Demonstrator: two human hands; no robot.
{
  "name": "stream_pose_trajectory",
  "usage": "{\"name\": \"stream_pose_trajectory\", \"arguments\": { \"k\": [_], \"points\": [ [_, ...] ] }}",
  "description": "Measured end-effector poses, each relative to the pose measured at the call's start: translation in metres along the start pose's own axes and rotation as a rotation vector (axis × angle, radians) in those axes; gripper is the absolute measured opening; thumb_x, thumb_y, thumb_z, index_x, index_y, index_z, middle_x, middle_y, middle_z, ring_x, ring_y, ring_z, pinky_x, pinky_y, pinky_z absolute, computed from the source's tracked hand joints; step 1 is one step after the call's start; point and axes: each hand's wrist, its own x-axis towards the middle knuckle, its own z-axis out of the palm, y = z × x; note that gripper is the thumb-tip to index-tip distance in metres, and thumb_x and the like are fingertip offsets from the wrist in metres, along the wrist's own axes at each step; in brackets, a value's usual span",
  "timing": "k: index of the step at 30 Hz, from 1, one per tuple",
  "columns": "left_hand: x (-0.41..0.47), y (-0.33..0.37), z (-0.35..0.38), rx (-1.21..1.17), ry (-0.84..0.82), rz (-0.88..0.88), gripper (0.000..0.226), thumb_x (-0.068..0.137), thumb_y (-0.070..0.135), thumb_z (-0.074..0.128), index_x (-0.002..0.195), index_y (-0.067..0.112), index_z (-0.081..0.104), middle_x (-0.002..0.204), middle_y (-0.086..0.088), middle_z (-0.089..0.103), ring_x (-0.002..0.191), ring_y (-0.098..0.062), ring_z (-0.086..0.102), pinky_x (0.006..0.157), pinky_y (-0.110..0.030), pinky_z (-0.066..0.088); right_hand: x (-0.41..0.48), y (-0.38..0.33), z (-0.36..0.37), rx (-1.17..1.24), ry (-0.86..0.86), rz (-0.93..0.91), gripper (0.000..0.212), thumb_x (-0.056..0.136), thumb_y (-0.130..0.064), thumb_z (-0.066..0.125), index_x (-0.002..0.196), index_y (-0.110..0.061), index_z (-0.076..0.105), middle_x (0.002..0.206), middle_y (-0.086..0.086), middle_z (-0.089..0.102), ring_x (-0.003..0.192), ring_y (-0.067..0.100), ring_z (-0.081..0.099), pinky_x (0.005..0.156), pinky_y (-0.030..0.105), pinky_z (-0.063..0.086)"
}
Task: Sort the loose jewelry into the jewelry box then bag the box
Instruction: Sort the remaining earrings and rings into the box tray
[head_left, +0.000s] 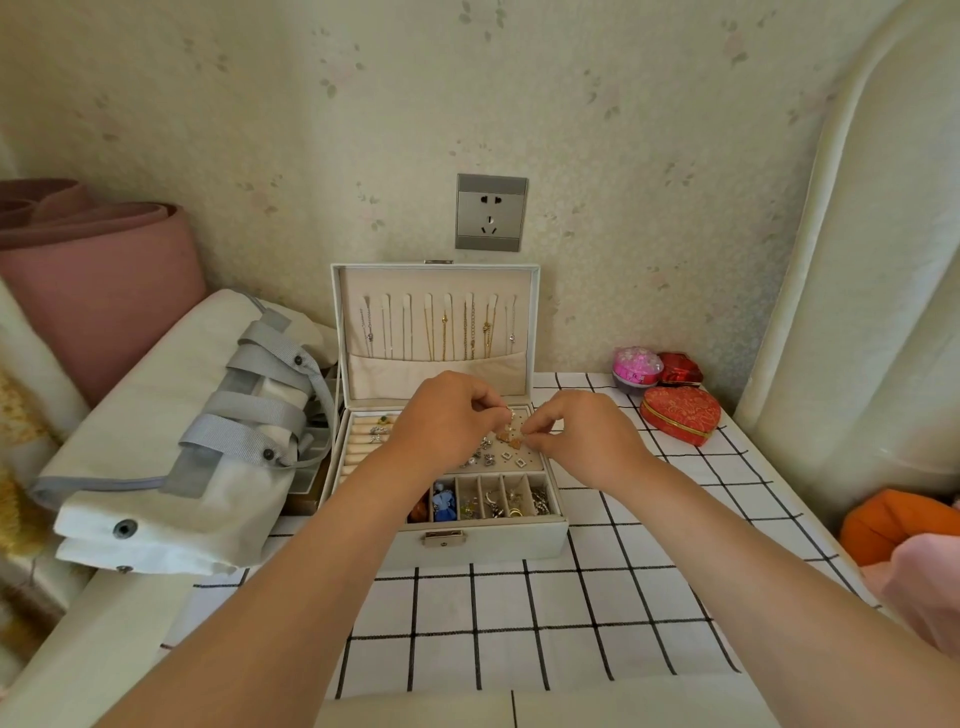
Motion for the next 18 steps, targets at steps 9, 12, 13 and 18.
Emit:
{"name": "stream_pose_trajectory", "arguments": {
  "k": [9, 12, 13, 18],
  "points": [
    [0.001, 0.008, -0.003, -0.039, -0.007, -0.001, 0.021, 0.092, 0.03, 0.067, 0.074, 0.023, 0.075, 0.063, 0.009, 0.064, 0.057, -0.008, 0.056, 0.059, -0.024, 0.042, 0.002, -0.025, -0.025, 0.465, -0.001, -0.096, 0.026, 0.088, -0.008, 0.073, 0.093, -0.033, 0.076, 0.089, -0.013, 0.075, 0.054, -0.006, 0.059, 0.057, 0.018, 0.049],
    [0.003, 0.01, -0.005, -0.189, 0.03, -0.057, 0.019, 0.091, 0.032, 0.068, 0.076, 0.023, 0.076, 0.073, 0.003, 0.074, 0.059, -0.012, 0.062, 0.054, -0.023, 0.045, 0.006, -0.023, -0.029, 0.517, -0.001, -0.096, 0.02, 0.086, -0.008, 0.075, 0.093, -0.027, 0.079, 0.085, -0.01, 0.076, 0.052, 0.0, 0.058, 0.055, 0.018, 0.049],
    [0.003, 0.01, -0.006, -0.239, 0.027, -0.076, 0.018, 0.091, 0.031, 0.068, 0.078, 0.023, 0.076, 0.076, 0.004, 0.075, 0.059, -0.01, 0.062, 0.052, -0.022, 0.044, 0.007, -0.021, -0.029, 0.531, 0.004, -0.089, 0.019, 0.085, -0.01, 0.077, 0.094, -0.025, 0.08, 0.085, -0.008, 0.077, 0.052, 0.004, 0.059, 0.056, 0.019, 0.05],
    [0.003, 0.016, -0.007, -0.365, -0.034, -0.106, 0.013, 0.093, 0.03, 0.066, 0.088, 0.024, 0.075, 0.08, 0.009, 0.076, 0.059, -0.004, 0.061, 0.049, -0.013, 0.041, 0.01, -0.017, -0.028, 0.622, 0.04, -0.075, 0.021, 0.08, -0.007, 0.08, 0.098, -0.017, 0.078, 0.088, 0.002, 0.077, 0.053, 0.01, 0.059, 0.052, 0.024, 0.051]
  ]
}}
